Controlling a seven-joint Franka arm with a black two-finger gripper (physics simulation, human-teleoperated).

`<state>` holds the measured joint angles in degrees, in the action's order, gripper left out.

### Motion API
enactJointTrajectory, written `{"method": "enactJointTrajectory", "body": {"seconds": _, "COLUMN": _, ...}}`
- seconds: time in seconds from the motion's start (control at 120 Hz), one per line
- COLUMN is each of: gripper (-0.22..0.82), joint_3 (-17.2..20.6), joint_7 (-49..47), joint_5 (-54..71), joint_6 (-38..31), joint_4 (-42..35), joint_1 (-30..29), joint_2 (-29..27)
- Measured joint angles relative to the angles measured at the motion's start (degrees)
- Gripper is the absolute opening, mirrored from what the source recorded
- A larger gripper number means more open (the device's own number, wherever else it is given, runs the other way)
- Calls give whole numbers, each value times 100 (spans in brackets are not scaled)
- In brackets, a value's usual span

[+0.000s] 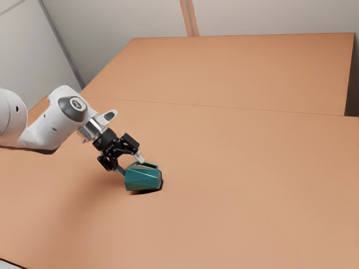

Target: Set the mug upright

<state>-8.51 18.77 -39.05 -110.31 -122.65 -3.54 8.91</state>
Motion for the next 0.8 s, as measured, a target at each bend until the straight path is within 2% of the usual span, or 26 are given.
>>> {"method": "enactJointTrajectory", "body": {"seconds": 0.35, "gripper": 60, "joint_3": -1, "joint_7": 311, "joint_5": -521, "joint_6": 32, "joint_4": -183, "joint_1": -137, "joint_2": 158}}
{"method": "enactJointTrajectory", "body": {"seconds": 0.45, "gripper": 57, "joint_3": 0, "joint_7": 411, "joint_5": -644, "joint_6": 49, "joint_4": -184, "joint_1": -145, "joint_2": 186}}
{"method": "enactJointTrajectory", "body": {"seconds": 0.583, "gripper": 44, "joint_3": 4, "joint_7": 526, "joint_5": -781, "joint_6": 69, "joint_4": -202, "joint_1": -147, "joint_2": 213}}
{"method": "enactJointTrajectory", "body": {"seconds": 0.733, "gripper": 18, "joint_3": 0, "joint_7": 635, "joint_5": -861, "joint_6": 94, "joint_4": -226, "joint_1": -177, "joint_2": 218}}
{"method": "enactJointTrajectory", "body": {"seconds": 0.8, "gripper": 12, "joint_3": 0, "joint_7": 676, "joint_5": -872, "joint_6": 112, "joint_4": -232, "joint_1": -185, "joint_2": 214}}
